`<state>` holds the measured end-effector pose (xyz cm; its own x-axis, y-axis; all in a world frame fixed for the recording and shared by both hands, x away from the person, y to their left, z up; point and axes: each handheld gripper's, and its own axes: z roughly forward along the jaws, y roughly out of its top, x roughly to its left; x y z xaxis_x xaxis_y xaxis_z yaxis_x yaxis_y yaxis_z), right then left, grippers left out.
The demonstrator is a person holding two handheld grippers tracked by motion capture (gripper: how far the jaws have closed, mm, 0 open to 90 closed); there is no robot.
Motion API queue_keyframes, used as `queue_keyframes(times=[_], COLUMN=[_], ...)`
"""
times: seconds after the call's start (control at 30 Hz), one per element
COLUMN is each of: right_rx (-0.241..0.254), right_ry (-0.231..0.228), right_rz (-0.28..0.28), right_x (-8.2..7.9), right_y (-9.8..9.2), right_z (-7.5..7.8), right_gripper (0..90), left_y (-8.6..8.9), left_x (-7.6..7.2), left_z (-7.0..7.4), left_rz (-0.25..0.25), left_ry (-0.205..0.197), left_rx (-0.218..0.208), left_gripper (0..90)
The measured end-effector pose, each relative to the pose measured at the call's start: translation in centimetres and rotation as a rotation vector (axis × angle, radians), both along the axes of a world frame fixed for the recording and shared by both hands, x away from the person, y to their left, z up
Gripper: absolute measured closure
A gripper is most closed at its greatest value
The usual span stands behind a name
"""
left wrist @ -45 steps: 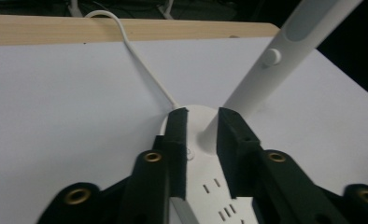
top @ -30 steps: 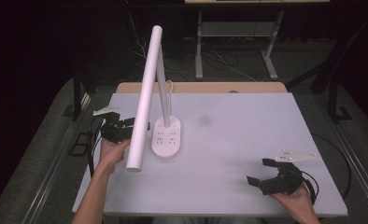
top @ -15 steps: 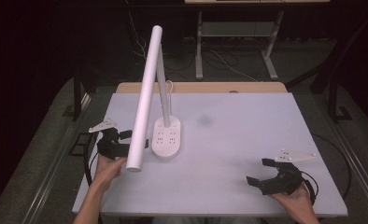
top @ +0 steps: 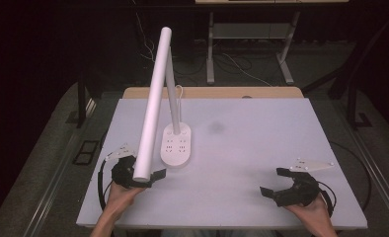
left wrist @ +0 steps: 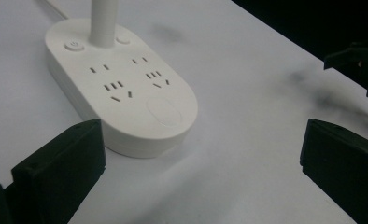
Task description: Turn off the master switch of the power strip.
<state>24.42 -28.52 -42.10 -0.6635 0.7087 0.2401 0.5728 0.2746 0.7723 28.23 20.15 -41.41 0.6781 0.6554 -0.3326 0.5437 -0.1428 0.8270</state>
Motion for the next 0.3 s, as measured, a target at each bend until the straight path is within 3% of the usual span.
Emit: queue_keyframes(times=[0.3], right_rx=[0.005], right_ry=[-0.006], right_rz=[0.000], right_x=[0.04], right_y=[-0.18], right_z=[0.04], right_gripper=[0.1], left_y=[-0.84], left_x=[-0.82], left_z=[-0.67], left_rz=[-0.015], left_ry=[-0.002], left_rx=[0.025], left_gripper=[0.0])
